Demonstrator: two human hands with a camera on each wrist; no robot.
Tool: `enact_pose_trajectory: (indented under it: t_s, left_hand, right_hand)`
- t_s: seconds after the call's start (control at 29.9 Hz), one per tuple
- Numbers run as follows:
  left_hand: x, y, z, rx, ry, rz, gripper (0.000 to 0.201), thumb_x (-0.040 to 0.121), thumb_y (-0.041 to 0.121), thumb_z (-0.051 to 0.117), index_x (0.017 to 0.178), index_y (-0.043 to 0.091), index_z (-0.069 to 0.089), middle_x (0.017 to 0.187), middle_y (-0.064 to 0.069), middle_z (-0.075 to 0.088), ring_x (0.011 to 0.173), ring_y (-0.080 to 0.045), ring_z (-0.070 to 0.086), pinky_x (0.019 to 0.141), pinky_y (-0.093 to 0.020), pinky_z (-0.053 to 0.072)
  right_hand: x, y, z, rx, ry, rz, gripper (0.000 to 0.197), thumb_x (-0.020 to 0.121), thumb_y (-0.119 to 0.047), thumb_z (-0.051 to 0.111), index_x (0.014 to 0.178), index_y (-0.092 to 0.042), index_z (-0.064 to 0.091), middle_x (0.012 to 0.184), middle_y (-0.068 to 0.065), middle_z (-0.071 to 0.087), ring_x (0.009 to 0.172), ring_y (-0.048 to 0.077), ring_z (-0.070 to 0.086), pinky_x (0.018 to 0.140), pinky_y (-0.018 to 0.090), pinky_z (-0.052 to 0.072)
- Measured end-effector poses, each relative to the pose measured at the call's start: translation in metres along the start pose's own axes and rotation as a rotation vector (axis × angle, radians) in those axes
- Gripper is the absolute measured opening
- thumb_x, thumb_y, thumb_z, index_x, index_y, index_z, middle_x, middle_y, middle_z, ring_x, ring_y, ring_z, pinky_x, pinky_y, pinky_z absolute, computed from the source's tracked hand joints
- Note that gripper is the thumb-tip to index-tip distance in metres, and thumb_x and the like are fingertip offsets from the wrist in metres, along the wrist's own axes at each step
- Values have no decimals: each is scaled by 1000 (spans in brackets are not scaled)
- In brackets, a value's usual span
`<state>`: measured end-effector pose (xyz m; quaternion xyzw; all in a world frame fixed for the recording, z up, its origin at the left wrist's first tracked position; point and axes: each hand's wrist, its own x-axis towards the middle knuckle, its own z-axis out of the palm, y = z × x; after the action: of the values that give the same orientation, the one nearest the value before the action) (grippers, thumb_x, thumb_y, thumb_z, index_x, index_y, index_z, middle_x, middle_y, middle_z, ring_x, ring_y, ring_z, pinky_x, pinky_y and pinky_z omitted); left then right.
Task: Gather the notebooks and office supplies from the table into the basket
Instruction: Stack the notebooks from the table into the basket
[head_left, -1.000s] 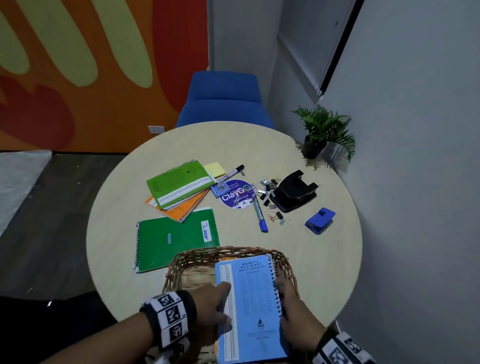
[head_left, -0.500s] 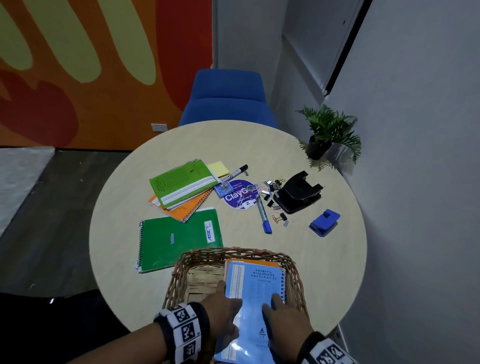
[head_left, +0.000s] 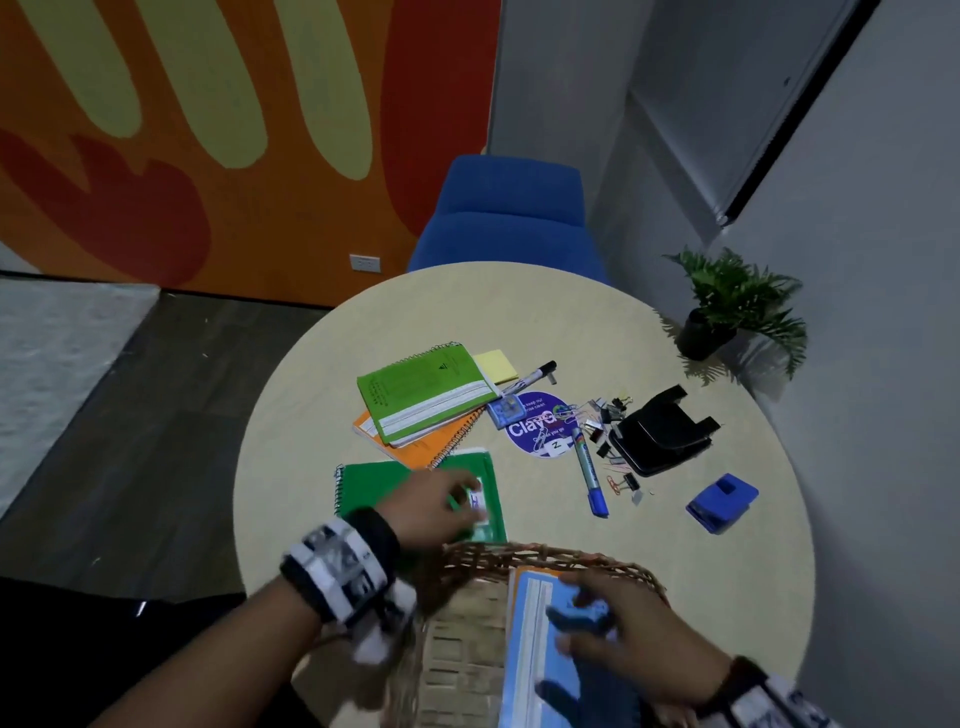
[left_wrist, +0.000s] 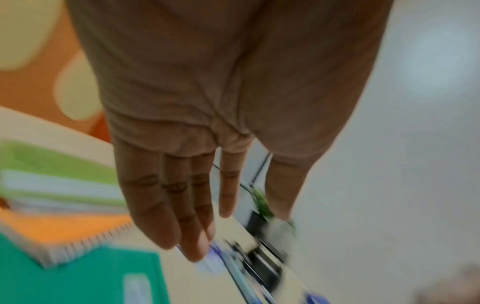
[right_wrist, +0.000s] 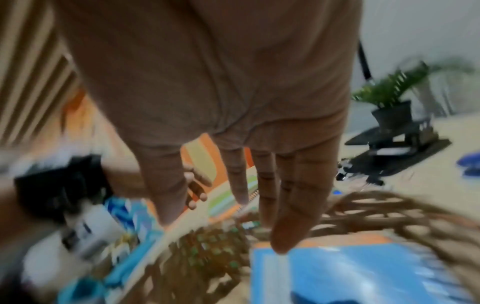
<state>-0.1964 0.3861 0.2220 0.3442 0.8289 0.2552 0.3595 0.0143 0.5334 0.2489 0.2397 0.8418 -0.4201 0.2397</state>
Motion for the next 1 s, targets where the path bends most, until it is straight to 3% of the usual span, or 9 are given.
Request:
enact_pose_trajectory:
  t_s: [0.1, 0.2, 0.3, 0.4, 0.54, 0.7, 0.8, 0.87, 1.0]
  left_hand:
    - [47, -40, -62, -164, 223, -132, 34, 90, 28, 61, 118, 10, 58, 109, -5, 63, 79, -16, 64, 69, -23, 51]
    - [101, -79, -97, -111, 351, -240, 37, 91, 24, 60, 123, 6, 56, 123, -14, 61, 104, -29, 61, 89, -34, 50]
    - [145, -105, -111, -29, 394, -268, 43, 92, 27, 57, 130, 8, 53, 133, -16, 57, 119, -33, 55, 100, -38, 46]
    - [180, -130, -110, 113, 352, -291, 62, 89, 43, 57, 139, 11, 41, 136, -17, 55, 122, -36, 52, 102, -42, 45]
    - [199, -156, -105, 203, 308, -331, 85, 77, 62, 61, 140, 12, 36, 135, -17, 53, 124, -39, 48, 100, -46, 45]
    - [171, -148, -112, 37, 343, -284, 45, 92, 32, 57, 121, -3, 59, 126, -23, 61, 115, -37, 57, 96, -39, 46]
    - [130, -119, -116, -346, 347, -174, 29, 94, 18, 55, 117, 1, 54, 113, -14, 57, 87, -30, 59, 71, -36, 51]
    - [95, -92, -111, -553, 289, -104, 14, 94, 12, 54, 107, 9, 51, 100, -13, 50, 68, -19, 54, 56, -29, 48]
    - [16, -38, -89, -799, 238, 59, 15, 91, 0, 54, 88, 14, 49, 72, -3, 60, 50, -5, 59, 49, -20, 51]
  right_hand:
    - [57, -36, -13, 665, 77, -6, 44, 84, -12, 69, 126, -14, 52, 101, 6, 64, 83, 17, 67, 71, 29, 57]
    - [131, -66, -15, 1061, 56, 150, 21, 88, -10, 63, 108, -9, 55, 107, 14, 65, 91, 25, 65, 71, 32, 57]
    - [189, -82, -6, 1212, 41, 196, 4, 93, -7, 52, 91, -5, 50, 95, 16, 60, 78, 22, 60, 63, 28, 57]
    - [226, -90, 8, 1312, 128, 245, 6, 93, -4, 51, 94, 2, 54, 102, 20, 58, 91, 28, 62, 61, 32, 61]
    - [252, -97, 25, 1351, 147, 263, 5, 93, -4, 52, 89, -3, 54, 89, 14, 55, 92, 27, 58, 67, 34, 61]
    - [269, -94, 38, 1263, 196, 229, 13, 90, -8, 52, 80, -17, 54, 90, 5, 57, 97, 25, 60, 89, 41, 56]
    - [261, -96, 34, 1289, 171, 244, 7, 92, -12, 54, 87, -10, 59, 90, 8, 55, 99, 27, 54, 78, 39, 57]
    - [250, -97, 29, 1280, 158, 195, 21, 91, -19, 59, 104, -3, 61, 104, 12, 60, 107, 29, 55, 71, 37, 57]
    - [203, -94, 9, 1273, 100, 30, 36, 93, -22, 56, 120, 2, 57, 115, 14, 66, 101, 25, 64, 77, 34, 57]
